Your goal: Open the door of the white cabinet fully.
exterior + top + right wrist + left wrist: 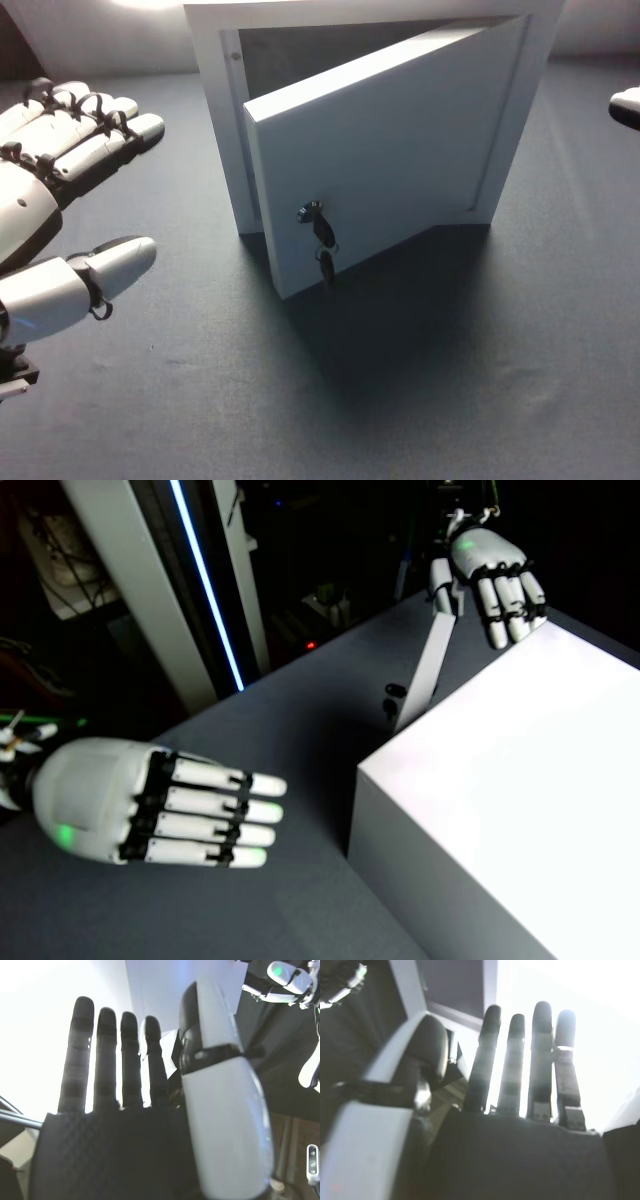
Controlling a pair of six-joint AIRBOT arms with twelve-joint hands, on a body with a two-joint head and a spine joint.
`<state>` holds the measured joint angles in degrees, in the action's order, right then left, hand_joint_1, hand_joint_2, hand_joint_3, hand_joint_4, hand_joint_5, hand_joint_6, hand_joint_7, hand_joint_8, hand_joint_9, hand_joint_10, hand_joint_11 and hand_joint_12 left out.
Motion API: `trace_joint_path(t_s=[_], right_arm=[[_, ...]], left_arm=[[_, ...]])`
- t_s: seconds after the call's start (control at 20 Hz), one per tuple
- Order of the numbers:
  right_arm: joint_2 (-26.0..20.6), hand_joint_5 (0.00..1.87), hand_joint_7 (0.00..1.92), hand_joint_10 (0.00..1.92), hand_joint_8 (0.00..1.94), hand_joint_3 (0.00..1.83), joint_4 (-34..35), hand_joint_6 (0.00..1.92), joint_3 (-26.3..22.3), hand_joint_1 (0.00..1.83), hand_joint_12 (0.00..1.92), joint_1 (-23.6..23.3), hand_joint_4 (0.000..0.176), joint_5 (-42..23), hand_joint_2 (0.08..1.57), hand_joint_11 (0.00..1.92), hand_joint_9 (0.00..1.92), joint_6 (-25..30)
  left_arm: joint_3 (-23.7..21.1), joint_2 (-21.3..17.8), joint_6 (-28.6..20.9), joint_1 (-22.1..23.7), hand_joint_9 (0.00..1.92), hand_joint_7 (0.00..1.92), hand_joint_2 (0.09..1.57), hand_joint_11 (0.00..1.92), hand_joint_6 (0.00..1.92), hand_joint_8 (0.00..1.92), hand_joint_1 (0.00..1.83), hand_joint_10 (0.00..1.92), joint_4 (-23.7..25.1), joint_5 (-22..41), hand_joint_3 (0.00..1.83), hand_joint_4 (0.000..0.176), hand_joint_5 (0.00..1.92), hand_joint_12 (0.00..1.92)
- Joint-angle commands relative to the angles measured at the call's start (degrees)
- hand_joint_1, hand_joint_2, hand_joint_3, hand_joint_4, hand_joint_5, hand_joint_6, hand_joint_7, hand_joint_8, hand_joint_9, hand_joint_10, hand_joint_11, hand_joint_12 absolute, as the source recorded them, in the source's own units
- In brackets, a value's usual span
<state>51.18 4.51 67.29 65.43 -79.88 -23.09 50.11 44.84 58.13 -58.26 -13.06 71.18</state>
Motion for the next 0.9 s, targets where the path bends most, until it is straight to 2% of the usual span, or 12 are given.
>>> trace_joint_path(t_s=[0.0,0.05,0.25,0.35,0.55,0.7,0.75,0.8,0.85], right_arm=[[-0.02,0.22,0.2,0.0,0.01,0.01,1.61,0.01,0.43,0.86,0.08,-0.34,0.0,-6.47,1.37,0.14,0.17,0.33],[0.08,0.22,0.19,0.0,0.0,0.0,1.62,0.0,0.49,0.9,0.06,-0.34,0.0,-6.46,1.37,0.12,0.15,0.33],[0.37,0.21,0.19,0.0,0.0,0.0,1.63,0.0,0.82,0.89,0.04,-0.37,0.0,-6.22,1.38,0.13,0.15,0.39],[0.7,0.24,0.22,0.0,0.01,0.0,1.62,0.01,1.07,0.96,0.04,-0.37,0.0,-5.99,1.37,0.14,0.16,0.64],[0.98,0.26,0.23,0.01,0.0,0.0,1.61,0.01,1.27,0.94,0.04,-0.37,0.0,-5.67,1.37,0.16,0.18,0.89],[1.12,0.26,0.24,0.0,0.0,0.0,1.54,0.0,1.27,0.93,0.03,-0.36,0.0,-5.65,1.37,0.17,0.19,1.46],[1.18,0.27,0.24,0.0,0.0,0.0,1.51,0.0,1.27,0.94,0.03,-0.36,0.0,-5.65,1.37,0.18,0.19,1.56],[1.2,0.27,0.24,0.0,0.0,0.0,1.49,0.0,1.27,0.94,0.03,-0.36,0.0,-5.65,1.37,0.18,0.19,1.58],[1.22,0.28,0.25,0.0,0.0,0.0,1.49,0.0,1.29,0.95,0.03,-0.36,0.0,-5.65,1.37,0.18,0.2,1.58]], left_arm=[[0.37,0.03,-0.05,0.54,0.06,0.08,1.4,0.0,0.01,0.01,0.0,0.01,-0.09,6.97,0.02,0.0,0.1,0.18],[0.38,0.12,-0.06,0.59,0.05,0.06,1.4,0.0,0.0,0.0,0.0,0.0,-0.03,6.9,0.01,0.0,0.09,0.17],[0.57,0.8,-1.41,1.08,0.05,0.07,1.4,0.0,0.0,0.01,0.0,0.01,1.77,5.79,0.0,0.0,0.08,0.15],[0.12,0.89,-1.8,1.22,0.09,0.12,1.39,0.0,0.0,0.0,0.0,0.0,3.3,5.81,0.0,0.0,0.1,0.28],[0.05,1.84,-2.36,2.14,0.09,0.11,1.4,0.0,0.0,0.01,0.0,0.01,5.22,5.89,0.0,0.0,0.09,0.23],[0.69,3.26,-2.44,3.54,0.15,0.15,1.44,0.0,0.0,0.0,0.0,0.0,6.1,4.37,0.0,0.0,0.09,0.37],[0.85,3.67,-2.44,3.89,0.12,0.12,1.44,0.0,0.0,0.0,0.0,0.0,6.28,4.13,0.0,0.008,0.07,0.32],[0.97,3.92,-2.44,4.14,0.12,0.1,1.45,0.0,0.0,0.0,0.0,0.0,6.38,4.02,0.0,0.016,0.06,0.38],[1.16,4.29,-2.46,4.61,0.13,0.11,1.47,0.0,0.0,0.01,0.0,0.0,6.6,3.82,0.01,0.0,0.08,0.44]])
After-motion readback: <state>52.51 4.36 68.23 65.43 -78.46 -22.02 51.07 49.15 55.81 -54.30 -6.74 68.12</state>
